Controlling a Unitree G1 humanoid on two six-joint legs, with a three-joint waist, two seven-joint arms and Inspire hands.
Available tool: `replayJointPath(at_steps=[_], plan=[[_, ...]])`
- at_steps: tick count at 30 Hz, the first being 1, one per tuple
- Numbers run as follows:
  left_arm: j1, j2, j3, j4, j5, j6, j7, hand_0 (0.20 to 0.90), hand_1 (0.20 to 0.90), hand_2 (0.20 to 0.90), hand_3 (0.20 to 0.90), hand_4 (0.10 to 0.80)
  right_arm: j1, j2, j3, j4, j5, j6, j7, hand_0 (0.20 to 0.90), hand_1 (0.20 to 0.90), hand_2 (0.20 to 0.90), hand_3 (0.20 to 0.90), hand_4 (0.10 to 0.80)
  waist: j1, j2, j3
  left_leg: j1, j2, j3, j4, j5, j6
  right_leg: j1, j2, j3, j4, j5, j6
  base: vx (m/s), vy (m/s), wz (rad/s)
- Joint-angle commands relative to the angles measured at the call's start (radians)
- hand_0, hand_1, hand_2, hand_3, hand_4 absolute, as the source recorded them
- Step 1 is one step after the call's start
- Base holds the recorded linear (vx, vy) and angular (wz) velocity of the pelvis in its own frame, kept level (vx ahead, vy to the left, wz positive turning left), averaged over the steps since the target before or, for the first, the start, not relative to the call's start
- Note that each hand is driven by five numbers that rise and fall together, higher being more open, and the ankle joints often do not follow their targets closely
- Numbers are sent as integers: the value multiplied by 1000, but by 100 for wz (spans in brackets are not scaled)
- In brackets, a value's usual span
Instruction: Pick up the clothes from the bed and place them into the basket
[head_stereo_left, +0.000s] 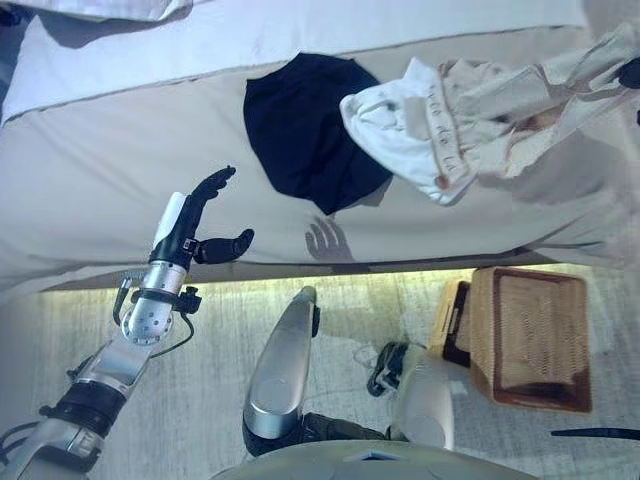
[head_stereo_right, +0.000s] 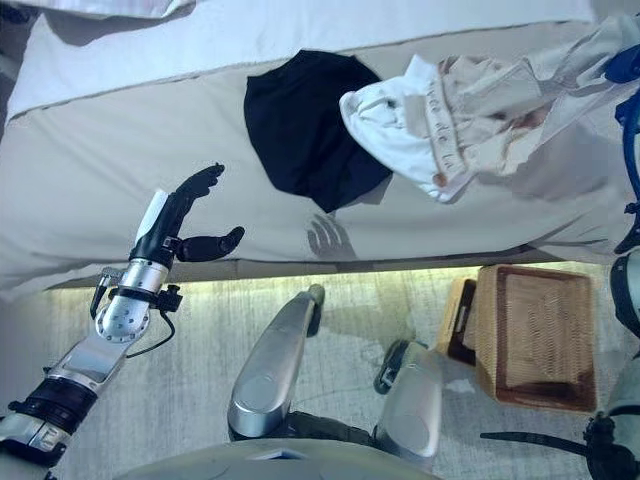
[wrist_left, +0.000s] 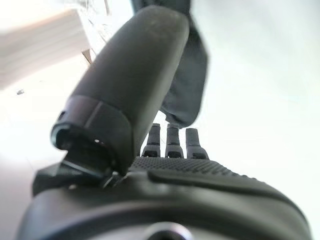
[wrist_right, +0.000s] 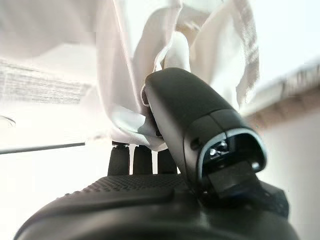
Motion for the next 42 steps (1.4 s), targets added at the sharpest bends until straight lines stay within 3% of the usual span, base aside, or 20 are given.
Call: replayJointPath(at_steps=[1, 4, 6, 12, 18, 25, 33, 42], plan=[[32, -19, -2, 49, 46, -18, 18, 900, 900, 900, 900, 800, 36, -134, -12, -75, 19, -85, -40, 300, 300, 300, 200, 100, -54, -34, -240, 103, 47, 71, -9, -60, -2, 64, 100, -32, -181, 137, -82, 125, 38, -9], [40, -18, -5, 94, 53, 3, 4, 900, 900, 900, 900, 800, 55, -167, -17, -114, 7, -83, -42, 300, 300, 300, 200, 100, -74, -42, -272, 170, 49, 83, -105, -46, -7, 115, 108, -14, -269, 165, -64, 107, 35, -26], [44, -20, -6, 135, 45, 11, -9, 900, 900, 900, 900, 800, 104, -200, -41, -175, 2, -67, -43, 300, 300, 300, 200, 100, -112, -46, -314, 237, 45, 103, -232, -21, -14, 150, 113, 13, -373, 214, -33, 87, 48, -22], [48, -28, -10, 169, 48, 21, -12, 900, 900, 900, 900, 800, 188, -254, -119, -239, 4, -66, -73, 300, 300, 300, 200, 100, -161, -47, -368, 328, 41, 134, -438, 56, -30, 188, 126, 49, -532, 306, 21, 11, 20, -21], [40, -35, -15, 221, 39, 10, -25, 900, 900, 900, 900, 800, 231, -311, -168, -318, -9, -40, -120, 300, 300, 300, 200, 100, -206, -50, -402, 377, 47, 159, -548, 86, -33, 198, 137, 96, -614, 352, 46, -11, 18, -24], [20, -65, -35, 282, 65, -24, -22, 900, 900, 900, 900, 800, 251, -385, -203, -373, -46, -7, -148, 300, 300, 300, 200, 100, -252, -61, -427, 407, 45, 185, -607, 96, -33, 196, 149, 143, -682, 396, 63, -4, 4, -15], [6, -92, -39, 356, 83, -39, -23, 900, 900, 900, 900, 800, 265, -483, -238, -423, -22, 24, -128, 300, 300, 300, 200, 100, -315, -67, -441, 423, 48, 216, -607, 86, -24, 178, 181, 205, -661, 388, 60, 12, 18, -20], [-3, -114, -30, 394, 106, -57, -33, 900, 900, 900, 900, 800, 347, -512, -320, -441, 4, 8, -58, 300, 300, 300, 200, 100, -341, -70, -448, 426, 49, 230, -604, 82, -27, 174, 195, 225, -666, 391, 60, -7, -7, -14]])
